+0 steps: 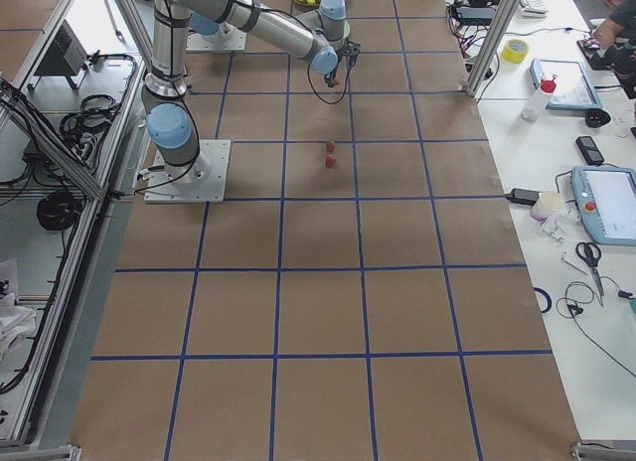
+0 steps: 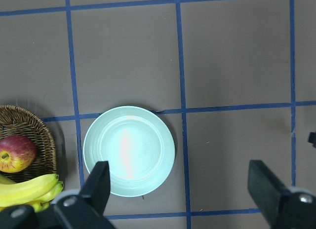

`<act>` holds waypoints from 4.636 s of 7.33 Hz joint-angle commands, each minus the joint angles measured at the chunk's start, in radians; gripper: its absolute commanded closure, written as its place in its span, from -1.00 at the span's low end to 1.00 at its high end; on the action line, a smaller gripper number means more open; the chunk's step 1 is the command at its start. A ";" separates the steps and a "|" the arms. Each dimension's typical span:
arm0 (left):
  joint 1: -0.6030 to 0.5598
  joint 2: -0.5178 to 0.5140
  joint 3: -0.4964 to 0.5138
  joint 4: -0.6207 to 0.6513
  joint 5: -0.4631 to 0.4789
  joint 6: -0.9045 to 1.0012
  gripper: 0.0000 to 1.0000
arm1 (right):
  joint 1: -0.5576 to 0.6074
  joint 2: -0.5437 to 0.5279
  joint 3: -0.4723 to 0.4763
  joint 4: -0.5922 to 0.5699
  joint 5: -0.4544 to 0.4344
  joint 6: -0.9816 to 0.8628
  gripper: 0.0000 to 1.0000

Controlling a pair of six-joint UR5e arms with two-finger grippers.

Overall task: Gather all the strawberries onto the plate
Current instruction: 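Carry the strawberry toward the table centre and release it there, then return the right gripper to the strawberries while the left gripper reaches toward the centre strawberry, then grasp the centre strawberry with the left gripper while the right grasps another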

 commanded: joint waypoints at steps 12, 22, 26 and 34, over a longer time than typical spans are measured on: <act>-0.148 -0.131 -0.043 0.106 -0.029 -0.186 -1.00 | -0.448 -0.207 0.244 0.049 -0.104 -0.746 -0.91; -0.372 -0.478 -0.315 0.643 -0.104 -0.451 -0.95 | -0.527 -0.191 0.335 -0.035 -0.075 -0.827 0.50; -0.379 -0.489 -0.318 0.636 -0.133 -0.457 0.40 | -0.423 -0.216 0.237 0.042 -0.078 -0.603 0.55; -0.309 -0.368 -0.323 0.478 -0.120 -0.352 1.00 | -0.185 -0.182 0.186 0.038 0.017 -0.176 0.54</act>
